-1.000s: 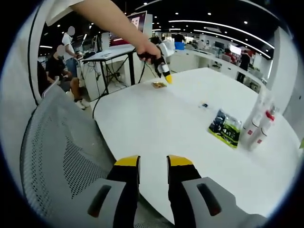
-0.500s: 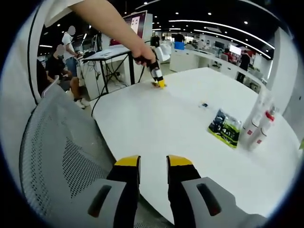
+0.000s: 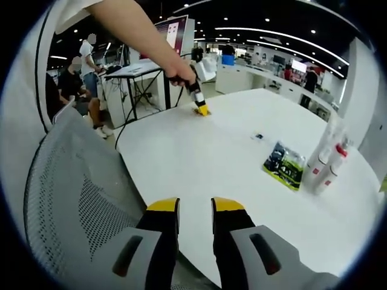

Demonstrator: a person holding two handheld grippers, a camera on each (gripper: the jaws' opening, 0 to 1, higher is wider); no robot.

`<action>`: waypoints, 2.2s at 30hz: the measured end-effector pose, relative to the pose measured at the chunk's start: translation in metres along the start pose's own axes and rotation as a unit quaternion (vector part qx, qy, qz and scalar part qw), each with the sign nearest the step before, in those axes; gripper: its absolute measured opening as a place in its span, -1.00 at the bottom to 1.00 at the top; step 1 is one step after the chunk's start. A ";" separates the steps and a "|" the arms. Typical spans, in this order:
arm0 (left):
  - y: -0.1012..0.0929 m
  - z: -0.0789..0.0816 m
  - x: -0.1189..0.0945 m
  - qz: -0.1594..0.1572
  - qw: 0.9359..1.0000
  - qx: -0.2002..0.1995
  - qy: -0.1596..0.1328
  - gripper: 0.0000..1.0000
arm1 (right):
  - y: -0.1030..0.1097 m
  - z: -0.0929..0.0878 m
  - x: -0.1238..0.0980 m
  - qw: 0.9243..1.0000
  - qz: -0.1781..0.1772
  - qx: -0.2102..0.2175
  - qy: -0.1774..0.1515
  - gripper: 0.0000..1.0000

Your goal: Arrange the skincare products in the storage area until every visible bottle or jar stands upright without overlapping.

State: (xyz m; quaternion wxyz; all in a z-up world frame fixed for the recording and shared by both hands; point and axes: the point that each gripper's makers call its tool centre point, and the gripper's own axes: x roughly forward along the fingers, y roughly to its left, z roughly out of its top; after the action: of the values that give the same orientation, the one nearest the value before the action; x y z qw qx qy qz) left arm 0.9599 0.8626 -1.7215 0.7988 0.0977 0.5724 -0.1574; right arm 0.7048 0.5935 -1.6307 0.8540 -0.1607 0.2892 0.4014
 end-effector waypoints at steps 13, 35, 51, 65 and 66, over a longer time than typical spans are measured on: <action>-0.042 0.007 -0.035 -0.035 0.998 0.000 -0.060 -0.29 | 0.002 0.001 -0.001 1.000 -0.001 -0.013 -0.001 -0.63; -0.159 -0.068 -0.109 -0.129 0.974 0.043 -0.180 -0.30 | -0.012 -0.012 0.000 0.998 -0.049 -0.015 0.034 -0.58; -0.199 -0.125 -0.142 -0.154 0.963 0.047 -0.217 -0.30 | -0.011 -0.018 0.002 0.997 -0.052 -0.010 0.051 -0.54; -0.216 -0.136 -0.145 -0.141 0.957 0.037 -0.250 -0.29 | 0.001 -0.003 0.001 1.000 -0.017 0.004 0.014 -0.52; -0.220 -0.139 -0.143 -0.148 0.959 0.028 -0.241 -0.29 | 0.002 -0.002 0.001 1.000 -0.015 0.005 0.010 -0.53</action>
State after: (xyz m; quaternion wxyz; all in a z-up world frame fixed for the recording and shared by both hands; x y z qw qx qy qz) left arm 0.7152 0.7246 -1.6261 0.8779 -0.0061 0.3661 -0.3086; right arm 0.7031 0.5942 -1.6323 0.8579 -0.1648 0.2970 0.3855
